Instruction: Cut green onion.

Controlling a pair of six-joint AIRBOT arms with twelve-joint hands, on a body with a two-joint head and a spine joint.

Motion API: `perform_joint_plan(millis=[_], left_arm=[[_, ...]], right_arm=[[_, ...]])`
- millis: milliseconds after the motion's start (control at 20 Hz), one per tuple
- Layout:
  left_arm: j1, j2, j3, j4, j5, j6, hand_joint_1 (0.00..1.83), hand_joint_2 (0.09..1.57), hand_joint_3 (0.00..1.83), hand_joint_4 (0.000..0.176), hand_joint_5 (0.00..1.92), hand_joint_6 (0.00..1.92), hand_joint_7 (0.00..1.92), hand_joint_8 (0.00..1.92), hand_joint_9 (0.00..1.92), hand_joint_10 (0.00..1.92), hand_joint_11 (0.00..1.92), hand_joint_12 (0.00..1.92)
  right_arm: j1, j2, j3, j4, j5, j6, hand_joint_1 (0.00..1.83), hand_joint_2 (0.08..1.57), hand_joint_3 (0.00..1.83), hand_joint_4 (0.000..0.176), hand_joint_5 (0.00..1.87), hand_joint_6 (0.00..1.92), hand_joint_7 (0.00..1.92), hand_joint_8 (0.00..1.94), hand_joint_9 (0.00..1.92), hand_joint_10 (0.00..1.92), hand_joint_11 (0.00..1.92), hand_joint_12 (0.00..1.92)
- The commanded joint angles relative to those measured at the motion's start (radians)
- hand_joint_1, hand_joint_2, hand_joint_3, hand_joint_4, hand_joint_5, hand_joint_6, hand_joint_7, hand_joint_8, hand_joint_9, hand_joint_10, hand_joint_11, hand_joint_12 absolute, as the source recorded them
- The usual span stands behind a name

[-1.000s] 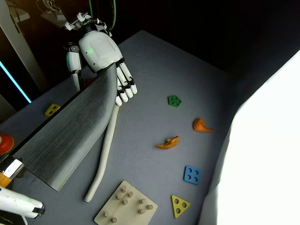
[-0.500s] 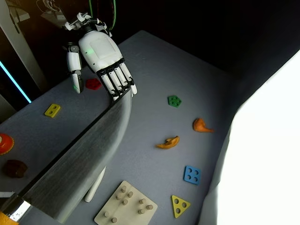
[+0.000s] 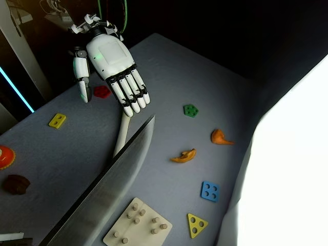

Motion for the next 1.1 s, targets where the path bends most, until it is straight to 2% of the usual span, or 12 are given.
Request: perform_joint_plan(millis=[0, 250, 500, 800, 1050], left_arm=[[-0.007, 0.005, 0.002, 0.082, 0.031, 0.0, 0.02, 1.25, 0.0, 0.0, 0.1, 0.0, 0.12, 0.0, 0.08, 0.0, 0.0, 0.25], [-0.005, 0.005, 0.003, 0.087, 0.026, 0.0, 0.05, 1.25, 0.0, 0.0, 0.1, 0.0, 0.12, 0.0, 0.09, 0.0, 0.0, 0.28], [-0.004, 0.005, 0.003, 0.087, 0.025, 0.0, 0.03, 1.25, 0.0, 0.0, 0.09, 0.0, 0.1, 0.0, 0.08, 0.0, 0.0, 0.25], [-0.007, 0.005, 0.003, 0.086, 0.023, 0.0, 0.03, 1.25, 0.0, 0.0, 0.12, 0.01, 0.13, 0.01, 0.09, 0.01, 0.0, 0.29], [-0.007, 0.005, 0.004, 0.084, 0.023, 0.0, 0.01, 1.27, 0.0, 0.0, 0.06, 0.0, 0.07, 0.0, 0.04, 0.0, 0.0, 0.16]], right_arm=[[0.019, 0.003, 0.012, -0.024, 0.115, 0.018, 1.6, 0.78, 0.81, 0.176, 1.32, 1.92, 1.53, 1.94, 1.6, 1.92, 1.65, 1.92], [0.049, -0.03, 0.057, -0.024, 0.069, 0.035, 1.62, 0.77, 0.82, 0.176, 1.33, 1.92, 1.53, 1.94, 1.6, 1.92, 1.65, 1.92], [0.037, -0.09, 0.154, -0.024, 0.041, 0.067, 1.6, 0.76, 0.83, 0.176, 1.3, 1.92, 1.53, 1.94, 1.6, 1.92, 1.65, 1.92], [0.026, -0.134, 0.215, -0.024, 0.039, 0.099, 1.6, 0.75, 0.83, 0.176, 1.32, 1.92, 1.55, 1.94, 1.63, 1.92, 1.67, 1.92], [0.017, -0.162, 0.262, -0.024, 0.04, 0.12, 1.58, 0.78, 0.81, 0.176, 1.3, 1.92, 1.53, 1.94, 1.61, 1.92, 1.65, 1.92]])
